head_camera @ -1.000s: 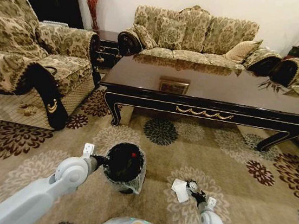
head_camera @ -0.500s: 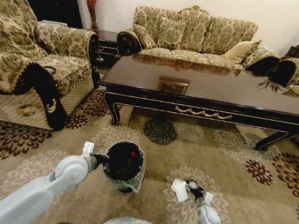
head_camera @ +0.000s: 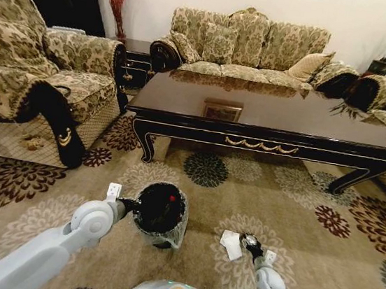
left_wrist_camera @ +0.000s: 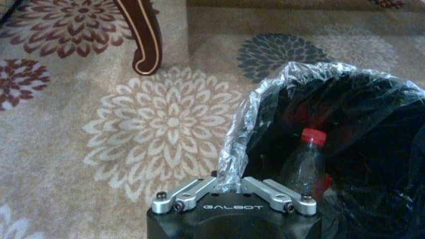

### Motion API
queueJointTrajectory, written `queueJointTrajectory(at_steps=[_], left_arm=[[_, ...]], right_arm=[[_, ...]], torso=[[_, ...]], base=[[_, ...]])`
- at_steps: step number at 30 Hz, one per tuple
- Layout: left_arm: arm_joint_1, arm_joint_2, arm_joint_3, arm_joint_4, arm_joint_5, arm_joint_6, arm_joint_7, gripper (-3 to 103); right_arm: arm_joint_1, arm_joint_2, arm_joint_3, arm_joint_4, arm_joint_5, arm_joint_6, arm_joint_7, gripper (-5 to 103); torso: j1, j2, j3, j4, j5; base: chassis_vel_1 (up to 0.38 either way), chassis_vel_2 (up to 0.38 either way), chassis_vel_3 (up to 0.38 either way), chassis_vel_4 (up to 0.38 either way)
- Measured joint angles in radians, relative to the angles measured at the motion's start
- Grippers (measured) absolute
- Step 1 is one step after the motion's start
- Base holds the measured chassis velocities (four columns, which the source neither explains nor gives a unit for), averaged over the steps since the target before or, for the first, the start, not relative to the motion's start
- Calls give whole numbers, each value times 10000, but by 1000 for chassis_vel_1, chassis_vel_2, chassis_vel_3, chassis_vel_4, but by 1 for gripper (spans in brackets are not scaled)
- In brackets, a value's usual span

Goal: Move to the front of the table and pick up the trash from the floor, then place it into the trash bin.

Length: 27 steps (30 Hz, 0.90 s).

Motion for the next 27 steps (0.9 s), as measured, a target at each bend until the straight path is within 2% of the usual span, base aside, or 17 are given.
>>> queueJointTrajectory(at_steps=[1,2,3,12,16,17,19,24,25,27], left_arm=[[17,-7,-6,-6,5,0,-2,2],[33,-12,-8,-19,8,0,-2,2],[50,-13,-14,-34,14,0,-3,2],[79,-2,-1,-104,24,0,-10,2],[6,-2,105,-92,26,0,-12,2],[-105,-11,226,-20,27,0,-11,2],[-412,-35,499,95,24,0,-19,2],[-933,-3,910,159,-137,0,-51,2],[-1025,23,957,152,-205,0,-62,2],[-1128,23,968,37,-380,0,-137,2]], right_arm=[[-28,-7,0,59,0,0,-2,67],[-49,-8,-2,119,1,-1,-14,61],[-76,-13,-2,164,1,0,-15,61],[-392,-139,46,749,116,-16,-50,60],[-828,-535,177,1634,448,-96,7,60],[-1153,-871,281,2338,700,-162,64,59],[-1667,-1383,505,3534,1130,-304,230,59],[-2213,-1844,792,5185,1603,-468,448,59],[-2312,-1969,819,5753,1782,-570,541,59],[-2331,-2204,767,6672,2194,-797,751,59]], torso=[[0,0,0,0,3],[0,0,0,4,8],[0,0,1,7,10],[1,-4,2,16,22],[1,-4,2,14,12],[1,-4,2,11,2],[1,-4,2,2,5],[1,-4,1,3,0],[1,-4,1,-4,2],[1,-3,1,11,3]], base=[[0,0,0,0],[0,0,0,0],[0,0,0,0],[0,0,0,0],[0,0,0,0],[0,0,0,0],[0,0,0,0],[0,0,0,0],[0,0,0,0],[0,0,0,0]])
